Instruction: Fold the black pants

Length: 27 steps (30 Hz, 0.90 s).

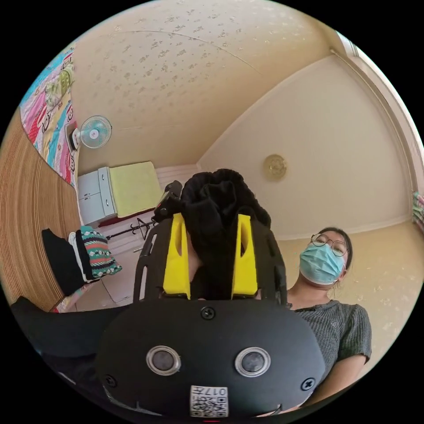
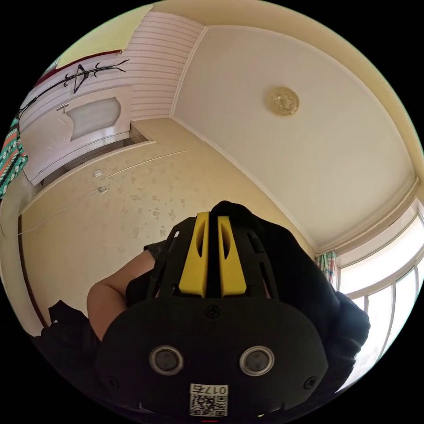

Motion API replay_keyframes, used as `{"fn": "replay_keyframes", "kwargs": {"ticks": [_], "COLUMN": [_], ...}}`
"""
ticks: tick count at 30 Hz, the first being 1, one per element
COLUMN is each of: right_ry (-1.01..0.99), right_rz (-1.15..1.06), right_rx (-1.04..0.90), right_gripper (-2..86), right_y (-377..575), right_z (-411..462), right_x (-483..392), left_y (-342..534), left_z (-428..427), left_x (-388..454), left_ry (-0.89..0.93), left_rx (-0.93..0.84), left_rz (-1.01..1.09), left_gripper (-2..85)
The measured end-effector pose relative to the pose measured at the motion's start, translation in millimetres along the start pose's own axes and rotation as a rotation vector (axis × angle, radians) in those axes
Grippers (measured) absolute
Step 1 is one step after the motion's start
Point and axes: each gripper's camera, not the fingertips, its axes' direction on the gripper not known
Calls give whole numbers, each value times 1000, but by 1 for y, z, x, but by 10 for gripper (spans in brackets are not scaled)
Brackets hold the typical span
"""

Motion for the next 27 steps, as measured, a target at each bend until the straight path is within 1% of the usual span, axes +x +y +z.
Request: {"fn": "replay_keyframes", "kwargs": {"ticks": [2,4,5,7,8,9,10,11,12,13,14,15,16,18,19,21,23,25,27], "right_ry": [-9,41,69,234,297,454,661,787,1057,1288,1391,1604,1784,1876,1861,1778,1687,1596,1617], "right_rz": [13,18,20,94,134,227,313,346,388,382,383,403,391,302,259,241,238,180,124], "right_rx": [-6,-51,-66,-161,-198,-278,-363,-412,-510,-611,-646,-700,-744,-827,-863,-895,-946,-1008,-1053], "right_gripper": [17,18,18,20,21,22,22,21,19,18,18,18,21,29,38,63,108,162,182], "right_y": [16,30,32,40,41,43,45,45,47,51,52,55,60,78,96,129,169,225,260], "right_z": [-6,-14,-16,-23,-25,-30,-36,-37,-38,-36,-36,-35,-29,-7,9,30,51,78,91], "right_x": [6,6,5,0,-1,-1,-4,-5,-9,-13,-15,-17,-19,-20,-18,-12,-5,1,8], "left_y": [4,5,2,-3,-9,-16,-20,-26,-29,-29,-28,-25,-24,-16,-13,-2,1,4,7], "left_z": [6,6,7,9,12,14,14,18,25,30,43,59,67,92,97,116,131,146,166], "left_x": [5,15,27,51,72,96,110,140,171,185,210,226,231,239,240,248,255,263,272], "left_ry": [5,72,146,238,314,382,402,395,331,287,169,39,-18,-151,-173,-239,-262,-278,-278], "left_rx": [5,41,51,62,69,69,66,49,24,9,-19,-35,-33,7,26,83,82,80,62], "left_rz": [6,50,103,197,278,368,417,518,605,645,712,757,772,798,808,861,891,909,923], "left_gripper": [98,81,76,69,67,65,65,65,65,65,65,65,65,64,64,64,64,64,64]}}
